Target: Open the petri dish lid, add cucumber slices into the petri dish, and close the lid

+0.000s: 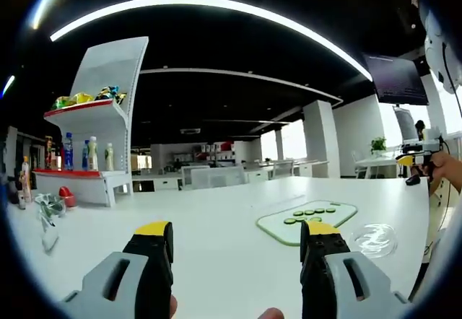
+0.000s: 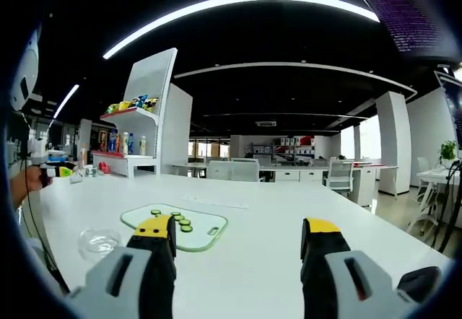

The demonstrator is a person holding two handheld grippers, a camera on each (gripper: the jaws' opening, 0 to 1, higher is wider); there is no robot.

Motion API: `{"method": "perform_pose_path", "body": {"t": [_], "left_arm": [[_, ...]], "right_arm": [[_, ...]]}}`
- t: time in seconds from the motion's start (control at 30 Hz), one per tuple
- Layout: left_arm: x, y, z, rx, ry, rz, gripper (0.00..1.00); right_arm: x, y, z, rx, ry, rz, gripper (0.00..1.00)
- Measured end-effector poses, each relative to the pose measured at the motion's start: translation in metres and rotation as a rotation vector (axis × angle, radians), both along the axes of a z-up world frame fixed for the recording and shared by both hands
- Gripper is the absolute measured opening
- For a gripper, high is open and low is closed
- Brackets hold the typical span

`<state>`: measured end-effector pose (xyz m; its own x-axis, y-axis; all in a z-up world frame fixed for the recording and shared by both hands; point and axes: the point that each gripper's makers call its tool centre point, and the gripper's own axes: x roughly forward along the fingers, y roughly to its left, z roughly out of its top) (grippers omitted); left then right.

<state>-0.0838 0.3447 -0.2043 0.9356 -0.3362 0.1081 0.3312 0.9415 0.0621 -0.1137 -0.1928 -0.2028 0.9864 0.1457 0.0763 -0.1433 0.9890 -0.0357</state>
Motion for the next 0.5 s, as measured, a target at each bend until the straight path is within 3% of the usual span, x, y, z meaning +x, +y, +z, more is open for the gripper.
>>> {"method": "perform_pose_path", "body": {"t": [0.5], "left_arm": [[-0.0012,-0.0007,-0.0009,0.000,0.000,-0.005,0.71]], "right_arm": [[-0.0029,-0.0028,0.0018,-0.003,-0.001,-0.008,0.69]]}}
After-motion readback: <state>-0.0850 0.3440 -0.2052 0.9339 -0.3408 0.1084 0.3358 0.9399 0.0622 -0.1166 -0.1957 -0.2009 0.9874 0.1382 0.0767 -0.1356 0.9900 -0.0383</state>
